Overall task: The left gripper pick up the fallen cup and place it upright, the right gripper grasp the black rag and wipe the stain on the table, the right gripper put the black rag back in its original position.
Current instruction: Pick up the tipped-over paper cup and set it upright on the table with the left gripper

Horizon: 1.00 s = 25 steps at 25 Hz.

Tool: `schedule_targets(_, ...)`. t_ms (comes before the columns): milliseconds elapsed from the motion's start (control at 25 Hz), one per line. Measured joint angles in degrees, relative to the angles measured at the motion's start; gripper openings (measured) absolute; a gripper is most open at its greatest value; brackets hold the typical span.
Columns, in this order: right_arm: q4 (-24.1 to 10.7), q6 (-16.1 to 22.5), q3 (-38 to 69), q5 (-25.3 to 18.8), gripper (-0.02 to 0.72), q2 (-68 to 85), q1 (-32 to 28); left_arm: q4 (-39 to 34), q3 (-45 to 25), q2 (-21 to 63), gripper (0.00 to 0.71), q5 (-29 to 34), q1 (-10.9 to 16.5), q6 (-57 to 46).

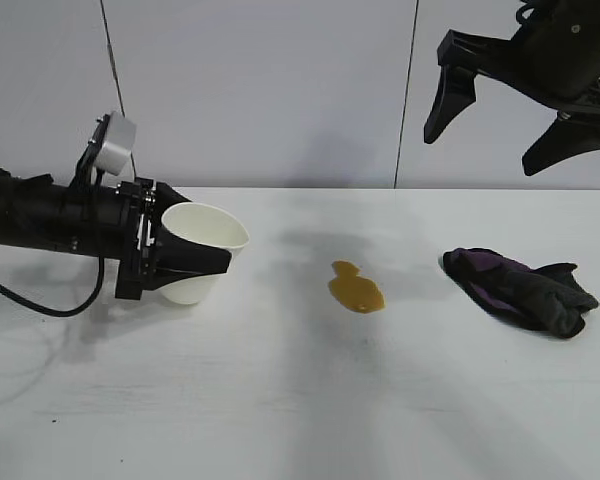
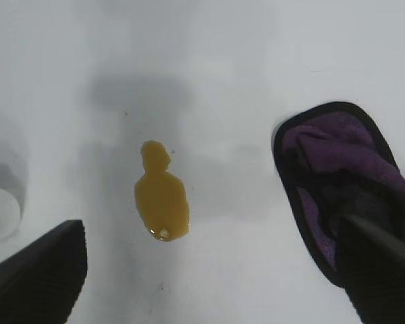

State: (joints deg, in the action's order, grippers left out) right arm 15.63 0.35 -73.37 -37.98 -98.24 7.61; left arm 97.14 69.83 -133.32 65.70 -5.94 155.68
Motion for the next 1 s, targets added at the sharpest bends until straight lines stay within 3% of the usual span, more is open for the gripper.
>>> schedule_targets(560,0.0,0.0,0.0,0.0,0.694,0.0,0.0,0.17,0.0,-1.34,0.464,0.07,0.0,-0.72)
schedule_targets(800,0.0,0.0,0.0,0.0,0.694,0.0,0.0,0.17,0.0,-1.34,0.624,0.07,0.0,-4.5)
schedule_targets(1000,0.0,0.0,0.0,0.0,0.694,0.0,0.0,0.16,0.0,-0.19,0.657,0.01,0.0,-5.47)
